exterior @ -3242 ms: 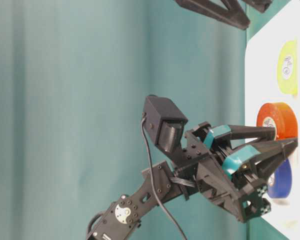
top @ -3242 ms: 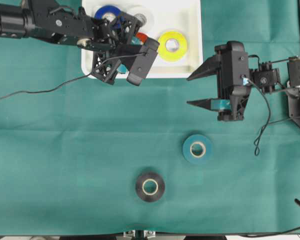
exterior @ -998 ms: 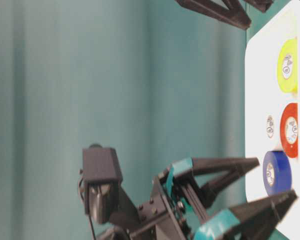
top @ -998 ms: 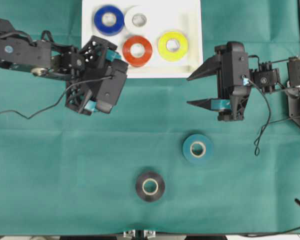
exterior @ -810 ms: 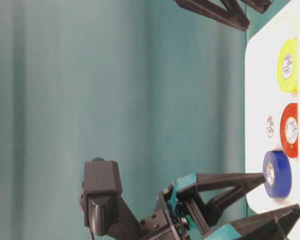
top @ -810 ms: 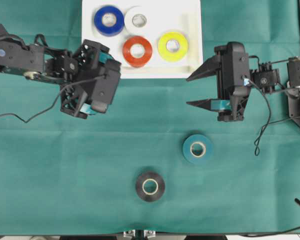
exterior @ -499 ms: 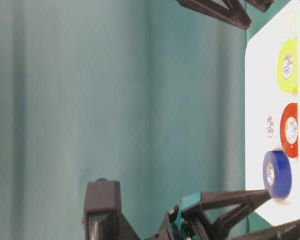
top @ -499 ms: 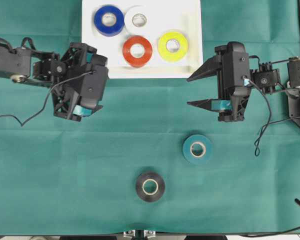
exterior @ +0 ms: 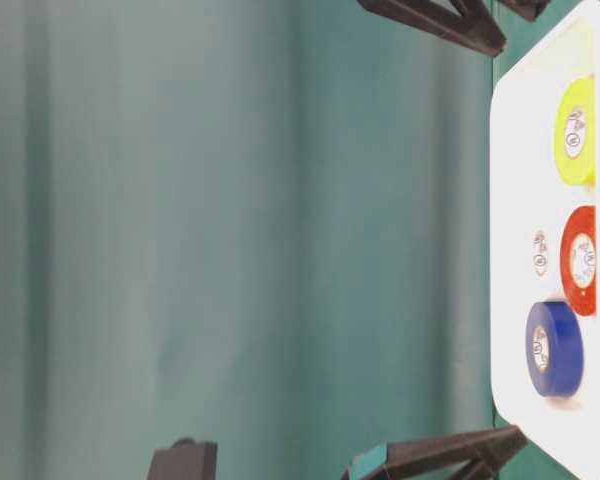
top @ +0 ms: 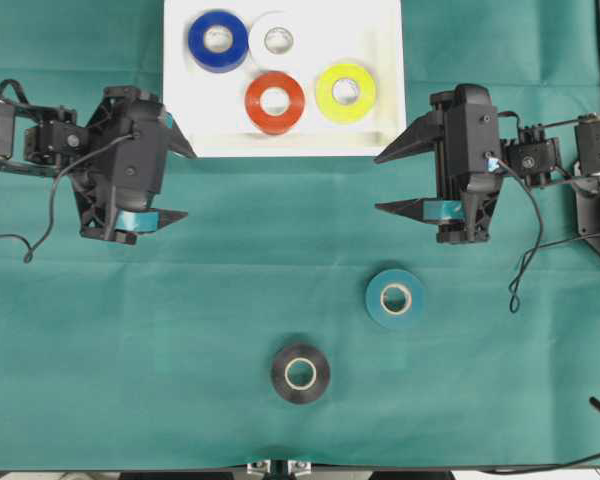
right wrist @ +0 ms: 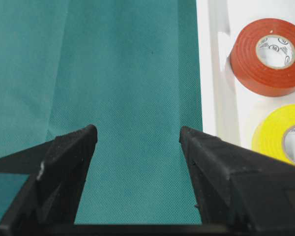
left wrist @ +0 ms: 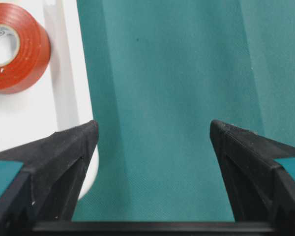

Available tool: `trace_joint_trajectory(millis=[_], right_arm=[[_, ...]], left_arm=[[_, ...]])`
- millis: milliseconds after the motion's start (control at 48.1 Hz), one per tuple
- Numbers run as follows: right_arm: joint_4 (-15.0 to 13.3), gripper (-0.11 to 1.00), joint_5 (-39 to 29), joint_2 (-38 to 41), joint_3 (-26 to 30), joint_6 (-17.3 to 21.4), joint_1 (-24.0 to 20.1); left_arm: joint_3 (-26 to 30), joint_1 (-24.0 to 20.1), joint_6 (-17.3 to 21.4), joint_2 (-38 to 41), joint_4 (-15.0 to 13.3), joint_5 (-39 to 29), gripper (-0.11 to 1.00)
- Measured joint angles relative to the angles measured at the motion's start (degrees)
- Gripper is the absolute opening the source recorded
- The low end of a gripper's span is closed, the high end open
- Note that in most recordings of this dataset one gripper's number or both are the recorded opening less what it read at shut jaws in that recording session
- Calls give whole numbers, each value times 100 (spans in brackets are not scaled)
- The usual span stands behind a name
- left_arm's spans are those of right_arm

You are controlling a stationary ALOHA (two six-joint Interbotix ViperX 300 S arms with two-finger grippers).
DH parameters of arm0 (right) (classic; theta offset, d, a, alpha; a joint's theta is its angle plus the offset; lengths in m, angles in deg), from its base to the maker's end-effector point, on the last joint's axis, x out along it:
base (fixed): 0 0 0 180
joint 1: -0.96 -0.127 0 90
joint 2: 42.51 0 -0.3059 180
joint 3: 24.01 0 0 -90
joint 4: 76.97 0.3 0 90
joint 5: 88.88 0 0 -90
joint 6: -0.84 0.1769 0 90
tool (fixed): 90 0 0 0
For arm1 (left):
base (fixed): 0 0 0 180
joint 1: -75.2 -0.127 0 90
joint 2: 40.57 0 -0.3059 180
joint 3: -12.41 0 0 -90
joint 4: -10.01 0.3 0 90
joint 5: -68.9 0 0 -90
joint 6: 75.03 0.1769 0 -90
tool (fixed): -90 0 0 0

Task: Put the tape alternately from left to right into the white case.
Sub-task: 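Release the red roll in the tray and retract the left gripper, then move the right gripper down onto the teal tape roll and grip it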

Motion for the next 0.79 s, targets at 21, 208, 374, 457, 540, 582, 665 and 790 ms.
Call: trace_joint_trajectory(millis=[21, 208, 374, 457, 540, 582, 665, 790], right_arm=[[0, 76, 9, 0, 0, 0, 0], [0, 75, 9, 0, 0, 0, 0], [0, 75, 0, 0, 0, 26, 0], [0, 75, 0, 0, 0, 44, 0], [0, 76, -26, 0, 0, 114, -53], [9, 75, -62, 0, 0, 167, -105], [9, 76, -167, -9, 9, 343, -281], [9, 76, -334, -26, 9, 624, -571]], left_arm=[[-26, 0, 0, -18, 9, 44, 75], [-79, 0, 0, -53, 0, 237, 75], [-79, 0, 18, -53, 0, 255, 74], [-70, 0, 18, -53, 0, 255, 74], [-70, 0, 18, -53, 0, 255, 74], [-70, 0, 9, -53, 9, 255, 74], [-70, 0, 9, -53, 0, 255, 74], [-79, 0, 0, -53, 0, 255, 74]])
